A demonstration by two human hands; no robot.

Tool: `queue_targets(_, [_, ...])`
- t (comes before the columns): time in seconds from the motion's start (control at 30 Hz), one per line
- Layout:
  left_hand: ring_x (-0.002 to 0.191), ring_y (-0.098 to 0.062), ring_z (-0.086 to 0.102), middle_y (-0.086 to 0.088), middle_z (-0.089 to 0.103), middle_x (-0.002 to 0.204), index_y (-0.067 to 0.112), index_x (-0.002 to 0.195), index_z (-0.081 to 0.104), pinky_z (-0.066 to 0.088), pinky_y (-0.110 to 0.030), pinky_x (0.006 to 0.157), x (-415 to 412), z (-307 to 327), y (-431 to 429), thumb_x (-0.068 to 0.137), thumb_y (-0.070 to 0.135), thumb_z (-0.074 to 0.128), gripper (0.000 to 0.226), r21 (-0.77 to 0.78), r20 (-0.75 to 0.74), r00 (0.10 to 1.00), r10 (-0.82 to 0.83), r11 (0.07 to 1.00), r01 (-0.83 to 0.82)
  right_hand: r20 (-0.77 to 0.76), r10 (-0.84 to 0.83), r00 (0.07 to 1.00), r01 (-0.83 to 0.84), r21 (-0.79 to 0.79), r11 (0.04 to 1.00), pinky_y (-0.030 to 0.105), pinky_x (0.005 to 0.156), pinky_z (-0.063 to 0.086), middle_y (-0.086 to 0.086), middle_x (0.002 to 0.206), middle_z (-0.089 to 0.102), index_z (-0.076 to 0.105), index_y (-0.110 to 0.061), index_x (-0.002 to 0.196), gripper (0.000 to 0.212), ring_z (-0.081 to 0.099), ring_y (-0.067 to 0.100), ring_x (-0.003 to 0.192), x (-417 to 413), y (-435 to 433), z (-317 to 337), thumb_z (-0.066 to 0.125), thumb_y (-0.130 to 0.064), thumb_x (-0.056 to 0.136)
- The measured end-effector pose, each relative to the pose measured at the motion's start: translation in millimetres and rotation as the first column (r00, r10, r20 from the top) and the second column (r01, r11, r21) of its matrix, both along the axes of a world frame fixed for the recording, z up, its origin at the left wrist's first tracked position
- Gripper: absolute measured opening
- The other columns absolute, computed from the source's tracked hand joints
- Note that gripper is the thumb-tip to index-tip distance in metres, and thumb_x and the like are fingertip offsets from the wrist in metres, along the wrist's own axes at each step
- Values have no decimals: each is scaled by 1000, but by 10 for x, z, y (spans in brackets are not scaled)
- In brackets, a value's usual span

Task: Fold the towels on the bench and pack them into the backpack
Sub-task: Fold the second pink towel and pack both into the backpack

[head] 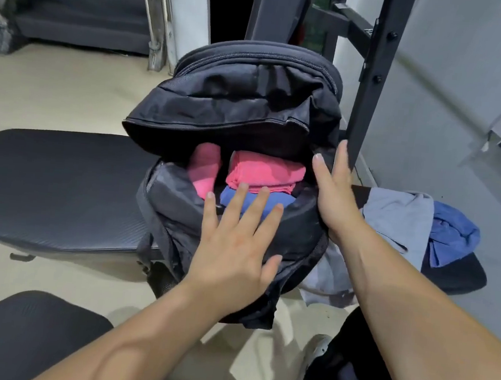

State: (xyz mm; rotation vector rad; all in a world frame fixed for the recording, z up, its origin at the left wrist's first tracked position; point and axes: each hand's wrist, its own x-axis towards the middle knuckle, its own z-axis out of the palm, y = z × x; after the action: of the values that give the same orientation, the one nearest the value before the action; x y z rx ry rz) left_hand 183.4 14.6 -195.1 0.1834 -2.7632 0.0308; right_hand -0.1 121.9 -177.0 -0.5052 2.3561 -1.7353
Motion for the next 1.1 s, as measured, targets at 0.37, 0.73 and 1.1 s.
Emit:
queue_targets(0.37, [136, -43, 42, -15, 54, 142, 21, 144, 53, 26, -63, 112, 170, -42, -570, 74, 44, 65, 74, -11, -65, 985, 158, 987, -160, 163, 304, 938, -291, -97, 952, 44, 121, 26, -23, 163, 22, 11, -62, 151, 86, 29, 5, 145, -1, -794, -51, 57, -76, 80])
queue_targets(0.73, [151, -40, 17, -13, 27, 163, 25, 154, 35, 12, -66, 117, 652, -77, -1484, 78, 48, 59, 84, 132, -31, 892, 451, 887, -443, 127, 413, 902, -396, -138, 908, 48, 123, 20, -17, 166, 15, 10, -61, 151, 96, 19, 7, 152, 492, -2301, -94, 61, -82, 72])
queue_targets(1.1, [155, -34, -5, -11, 7, 169, 26, 155, 33, 4, -69, 117, 774, -133, -2132, 84, 28, 61, 76, 306, -59, 740, 670, 718, -625, 139, 520, 843, -504, -139, 853, 37, 116, 12, -4, 170, -4, 10, -56, 154, 74, 5, 15, 155, 1009, -3428, -155, 51, -66, 93])
